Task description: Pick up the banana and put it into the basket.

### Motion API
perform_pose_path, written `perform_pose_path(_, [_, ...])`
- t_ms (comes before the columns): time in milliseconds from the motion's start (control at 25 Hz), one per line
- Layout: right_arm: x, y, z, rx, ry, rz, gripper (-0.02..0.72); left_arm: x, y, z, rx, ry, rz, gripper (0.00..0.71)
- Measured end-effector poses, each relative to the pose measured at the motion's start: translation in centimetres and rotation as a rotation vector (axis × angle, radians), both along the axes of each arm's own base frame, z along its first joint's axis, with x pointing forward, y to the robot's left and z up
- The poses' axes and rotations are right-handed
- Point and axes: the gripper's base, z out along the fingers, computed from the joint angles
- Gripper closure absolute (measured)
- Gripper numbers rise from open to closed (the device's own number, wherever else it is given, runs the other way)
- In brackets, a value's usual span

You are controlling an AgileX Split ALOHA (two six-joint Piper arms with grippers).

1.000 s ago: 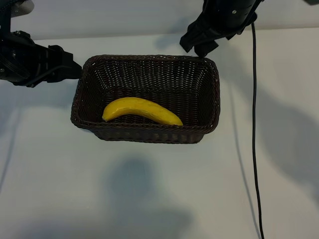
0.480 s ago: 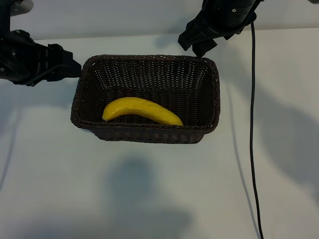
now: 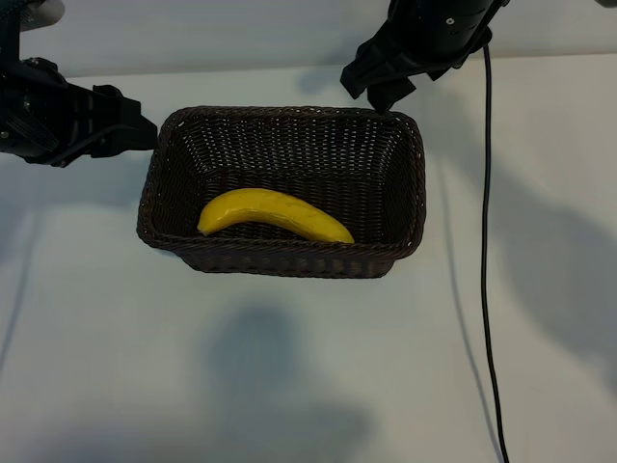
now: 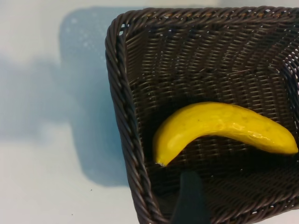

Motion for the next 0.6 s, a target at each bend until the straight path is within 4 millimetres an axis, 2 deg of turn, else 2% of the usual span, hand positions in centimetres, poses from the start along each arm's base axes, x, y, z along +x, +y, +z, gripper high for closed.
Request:
perform_pose_path(240, [0.0,0.2,-0.2,0.015,0.01,0.0,0.104,0.0,0.0,0.0,0.001,-0.001,0.0,0.123])
perform_pose_path(440, [0.5,0.4,-1.5,0.003,0.039,-0.001,0.104,0.0,0.0,0.0,0.001,-0.002,0.0,0.123])
perform_pose_path(600, [0.6,0.4,-1.6,-0.004,0.04,0.0,0.104,0.0,0.0,0.0,0.001,-0.002,0.0,0.123])
